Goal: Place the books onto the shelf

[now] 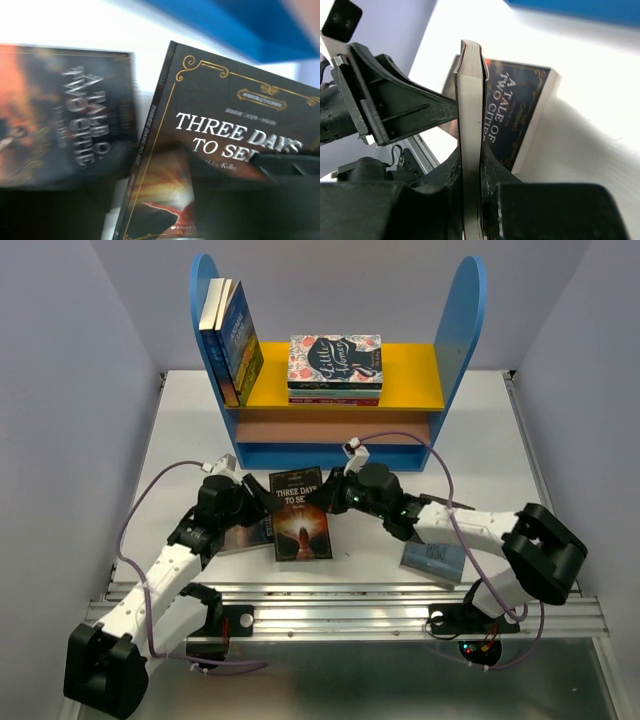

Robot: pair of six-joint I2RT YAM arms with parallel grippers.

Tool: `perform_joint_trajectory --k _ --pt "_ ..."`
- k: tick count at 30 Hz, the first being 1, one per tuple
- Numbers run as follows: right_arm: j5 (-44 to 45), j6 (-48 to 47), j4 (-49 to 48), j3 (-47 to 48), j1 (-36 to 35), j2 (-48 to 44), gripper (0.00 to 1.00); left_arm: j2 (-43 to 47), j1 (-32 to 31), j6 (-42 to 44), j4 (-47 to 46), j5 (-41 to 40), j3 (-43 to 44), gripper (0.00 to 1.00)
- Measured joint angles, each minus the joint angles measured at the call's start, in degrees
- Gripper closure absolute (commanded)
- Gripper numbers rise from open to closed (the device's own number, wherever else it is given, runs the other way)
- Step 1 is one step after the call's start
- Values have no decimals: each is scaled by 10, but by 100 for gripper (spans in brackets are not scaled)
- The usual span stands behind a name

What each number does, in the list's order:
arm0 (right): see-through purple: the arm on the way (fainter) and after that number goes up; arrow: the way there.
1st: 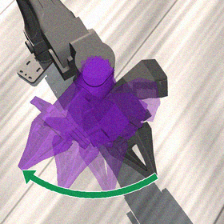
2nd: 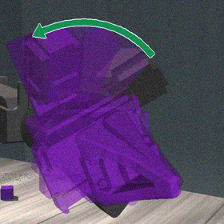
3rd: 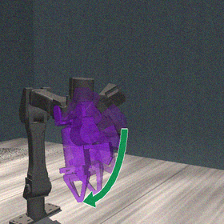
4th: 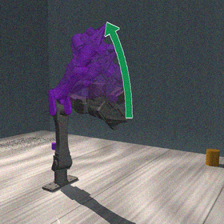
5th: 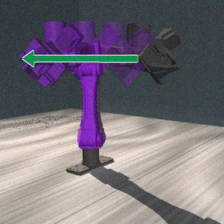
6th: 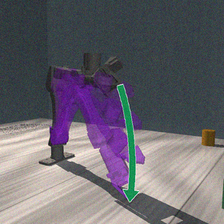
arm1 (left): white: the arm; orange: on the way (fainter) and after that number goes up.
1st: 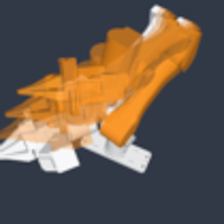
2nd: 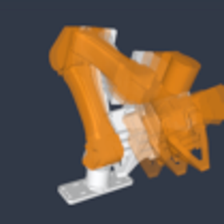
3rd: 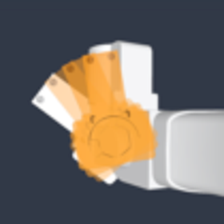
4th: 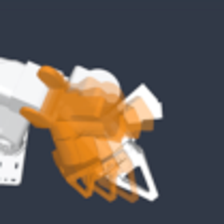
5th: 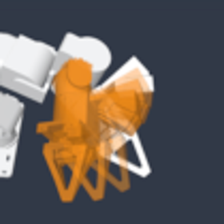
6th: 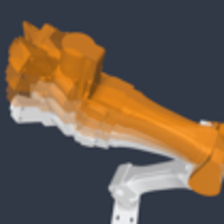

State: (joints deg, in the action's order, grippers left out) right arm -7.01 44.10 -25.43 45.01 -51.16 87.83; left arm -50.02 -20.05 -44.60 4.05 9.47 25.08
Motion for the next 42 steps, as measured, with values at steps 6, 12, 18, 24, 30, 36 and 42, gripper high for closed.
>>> perform_joint_trajectory --k 6,12,18,24,30,36,42 --pt "54 -64 53 -17 -3 -141 99 66 -1 33 -31 70 40 1" --pt "101 -120 117 -16 2 -256 99 110 -1 52 -116 149 64 1" --pt "42 -128 194 21 45 -297 99 119 -1 54 -197 219 73 1" --pt "-14 -125 231 74 56 -323 99 85 -1 47 -263 274 82 1" --pt "-52 -110 237 89 56 -356 99 65 -1 29 -309 311 82 1" --pt "-85 -98 240 89 56 -346 99 66 -1 1 -368 345 82 2" --pt "-85 -100 250 105 56 -308 99 65 0 -21 -403 373 79 17"
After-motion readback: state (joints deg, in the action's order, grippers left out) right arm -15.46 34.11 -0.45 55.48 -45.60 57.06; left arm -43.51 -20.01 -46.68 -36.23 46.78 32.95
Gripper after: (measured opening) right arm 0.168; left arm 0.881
